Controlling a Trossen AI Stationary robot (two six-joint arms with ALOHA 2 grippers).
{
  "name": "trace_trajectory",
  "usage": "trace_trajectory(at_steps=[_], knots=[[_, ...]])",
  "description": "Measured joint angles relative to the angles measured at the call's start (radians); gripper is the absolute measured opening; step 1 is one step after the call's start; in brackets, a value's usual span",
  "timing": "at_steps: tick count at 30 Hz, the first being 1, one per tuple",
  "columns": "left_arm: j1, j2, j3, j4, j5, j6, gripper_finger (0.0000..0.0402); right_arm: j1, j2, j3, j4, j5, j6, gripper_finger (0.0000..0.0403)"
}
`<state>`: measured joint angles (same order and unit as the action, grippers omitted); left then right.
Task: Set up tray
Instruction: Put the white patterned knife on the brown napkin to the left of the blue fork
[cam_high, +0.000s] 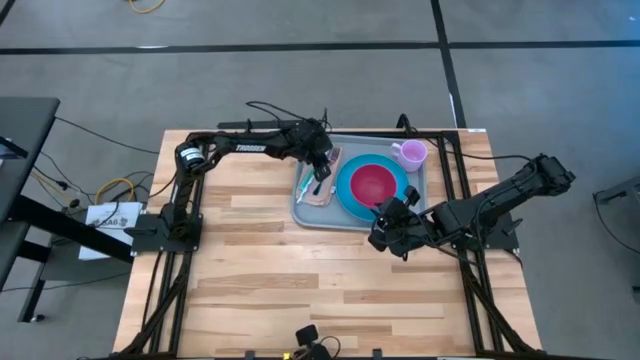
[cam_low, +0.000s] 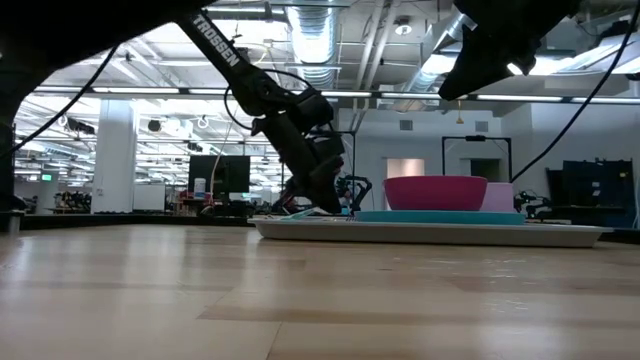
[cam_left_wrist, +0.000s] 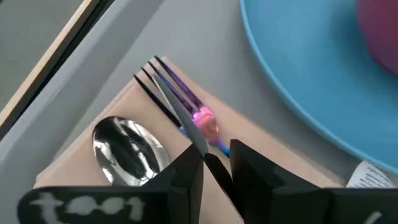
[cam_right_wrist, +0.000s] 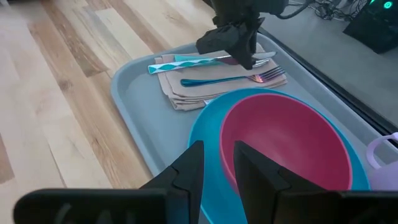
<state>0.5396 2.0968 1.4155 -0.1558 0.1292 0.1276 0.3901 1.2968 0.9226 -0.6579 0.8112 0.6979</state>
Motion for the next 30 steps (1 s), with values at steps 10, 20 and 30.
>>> trace_trajectory(at_steps=[10,20,30], knots=[[-0.003,0.000,0.000,0.022,-0.028,0.001,0.0065,0.000,0.000,0.000,0.000,0.000,-0.002,0.0081],[-0.011,0.000,0.000,0.015,-0.147,0.003,0.0065,0.000,0.000,0.000,0.000,0.000,-0.001,0.0081],[-0.011,0.000,0.000,0.022,-0.034,-0.028,0.0065,0.000,0.000,0.000,0.000,0.000,-0.001,0.0081]])
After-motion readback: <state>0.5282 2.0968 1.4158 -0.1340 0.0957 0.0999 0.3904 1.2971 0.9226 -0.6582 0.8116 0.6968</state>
